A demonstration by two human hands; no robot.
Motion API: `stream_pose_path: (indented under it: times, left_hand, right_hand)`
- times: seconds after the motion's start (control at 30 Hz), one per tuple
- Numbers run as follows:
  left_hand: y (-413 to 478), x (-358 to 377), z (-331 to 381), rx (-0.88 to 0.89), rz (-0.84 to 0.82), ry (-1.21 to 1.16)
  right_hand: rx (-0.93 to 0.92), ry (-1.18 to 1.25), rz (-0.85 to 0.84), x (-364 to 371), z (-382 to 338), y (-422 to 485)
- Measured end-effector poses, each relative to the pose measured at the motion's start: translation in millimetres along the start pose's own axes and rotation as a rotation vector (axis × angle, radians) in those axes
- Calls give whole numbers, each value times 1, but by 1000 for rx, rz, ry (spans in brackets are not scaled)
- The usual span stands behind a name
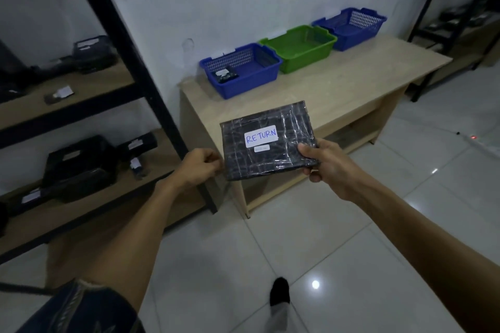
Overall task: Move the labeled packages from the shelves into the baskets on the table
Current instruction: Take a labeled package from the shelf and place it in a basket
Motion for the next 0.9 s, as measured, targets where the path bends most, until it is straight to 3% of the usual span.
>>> stream_pose_path:
  times: [0.47,0.9]
  left_hand:
    - [269,-42,56,-105,115,3]
    - [390,-51,45,-336,342,-64]
  right_hand:
    - [7,48,-17,-90,-76,255]
    - [172,-91,-215,-114,-111,482]
Point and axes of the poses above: each hand's wrist, its own y-axis towards the middle knuckle, its own x-axis out of the palm, z = x × y, the point moved 4 cm from there along y, towards the middle knuckle, and after that the axes turned 7 degrees about y, right-handed, at the moved point
